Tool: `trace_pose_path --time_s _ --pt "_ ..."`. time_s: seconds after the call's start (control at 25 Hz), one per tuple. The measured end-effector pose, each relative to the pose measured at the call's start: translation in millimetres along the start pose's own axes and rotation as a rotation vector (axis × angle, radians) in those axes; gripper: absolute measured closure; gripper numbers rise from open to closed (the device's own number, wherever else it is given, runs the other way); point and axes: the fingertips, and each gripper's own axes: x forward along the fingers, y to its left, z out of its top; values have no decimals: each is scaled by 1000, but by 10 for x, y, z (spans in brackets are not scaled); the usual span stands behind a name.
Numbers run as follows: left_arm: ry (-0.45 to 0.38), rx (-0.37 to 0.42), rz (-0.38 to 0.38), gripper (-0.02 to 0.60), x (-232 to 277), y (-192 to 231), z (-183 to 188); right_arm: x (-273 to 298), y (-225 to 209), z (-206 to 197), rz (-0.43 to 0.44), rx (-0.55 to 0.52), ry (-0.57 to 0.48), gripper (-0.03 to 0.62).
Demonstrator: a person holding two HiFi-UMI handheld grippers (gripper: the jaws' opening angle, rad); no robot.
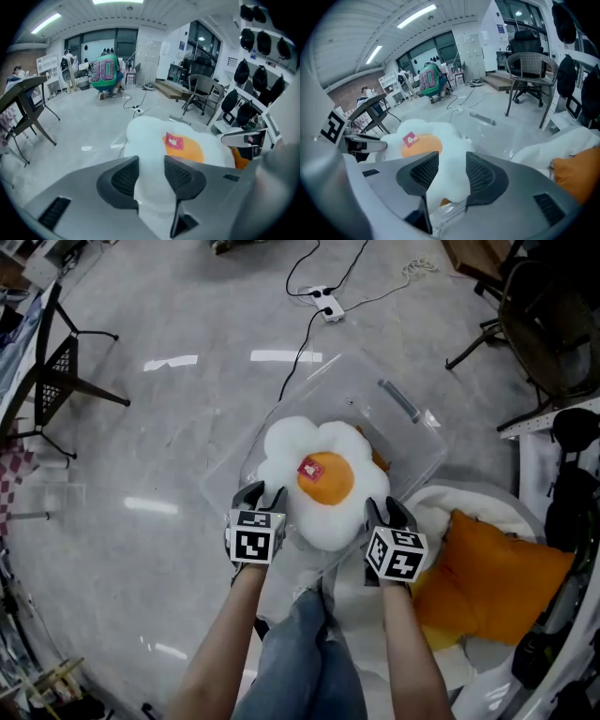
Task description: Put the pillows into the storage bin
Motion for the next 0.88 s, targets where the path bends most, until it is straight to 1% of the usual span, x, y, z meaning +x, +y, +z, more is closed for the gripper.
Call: trace_pose_path --time_s 0.04,0.08,0.16,0.2,0.32,0.44,0.56,0.76,0.88 --pt "20 -5 9 399 22 48 -70 15 0 -19 4 13 3 422" --pt "30 -5 14 398 24 69 -119 10 4 -36 15 27 1 379" --pt "34 1 7 366 -14 49 -174 -41 27 -76 44 44 -4 319" --pt "38 1 -4 364 -43 16 -197 -84 43 -101 55 48 -7 286" --pt "46 11 -45 362 -145 -128 -229 -271 61 -167 59 75 -20 267" --pt "39 43 -91 362 -214 -343 -140 -479 -17 -190 27 120 -44 267" --pt "37 97 -153 362 -189 -777 -10 -762 -311 -234 -30 166 -66 267" --pt "33 169 -249 362 -197 -1694 157 -1372 -994 -309 -121 222 -104 267" --pt "43 260 -336 362 -218 -2299 200 -1829 -1398 -466 -214 296 -145 267"
